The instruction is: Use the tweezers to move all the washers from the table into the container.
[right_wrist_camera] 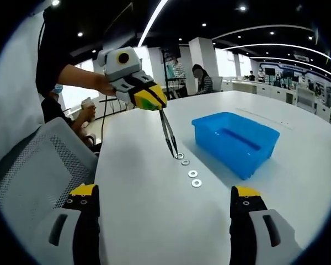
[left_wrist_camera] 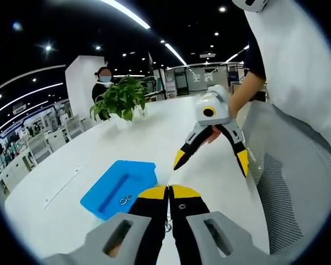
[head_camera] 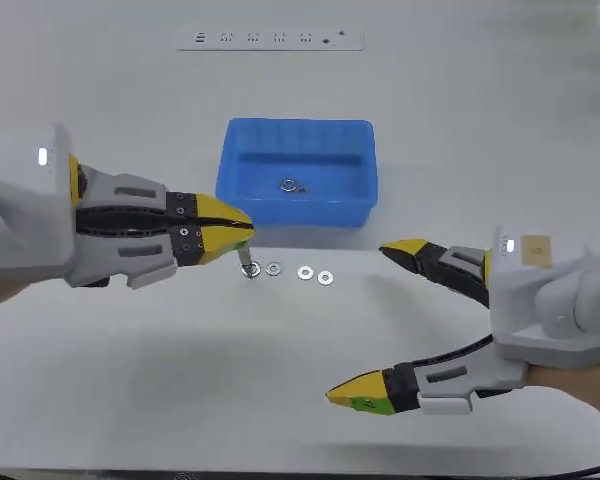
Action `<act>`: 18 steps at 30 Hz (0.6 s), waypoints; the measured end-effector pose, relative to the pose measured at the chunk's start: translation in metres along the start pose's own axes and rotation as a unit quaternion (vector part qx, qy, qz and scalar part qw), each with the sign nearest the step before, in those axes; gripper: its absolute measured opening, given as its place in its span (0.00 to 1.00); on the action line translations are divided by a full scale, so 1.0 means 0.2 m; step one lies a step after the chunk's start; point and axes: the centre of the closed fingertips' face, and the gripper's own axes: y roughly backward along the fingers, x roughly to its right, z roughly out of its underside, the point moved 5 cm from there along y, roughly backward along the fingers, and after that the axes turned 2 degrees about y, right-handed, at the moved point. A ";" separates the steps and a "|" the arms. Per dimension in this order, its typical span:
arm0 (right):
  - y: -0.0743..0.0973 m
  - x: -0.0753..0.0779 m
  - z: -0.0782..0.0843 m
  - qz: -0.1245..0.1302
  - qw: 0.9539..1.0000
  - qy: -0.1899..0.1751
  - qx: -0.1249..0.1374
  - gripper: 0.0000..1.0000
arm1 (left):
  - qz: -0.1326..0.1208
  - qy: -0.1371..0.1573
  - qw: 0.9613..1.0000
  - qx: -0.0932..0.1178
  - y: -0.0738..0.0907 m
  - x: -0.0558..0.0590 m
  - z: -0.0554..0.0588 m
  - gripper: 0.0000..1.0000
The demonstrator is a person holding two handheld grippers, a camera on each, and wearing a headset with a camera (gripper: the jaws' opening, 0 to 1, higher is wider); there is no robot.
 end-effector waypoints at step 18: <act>-0.20 -0.01 -0.15 -0.060 0.997 0.046 0.000 0.88 | 0.016 0.050 0.999 -0.016 -0.02 -0.03 0.01 0.04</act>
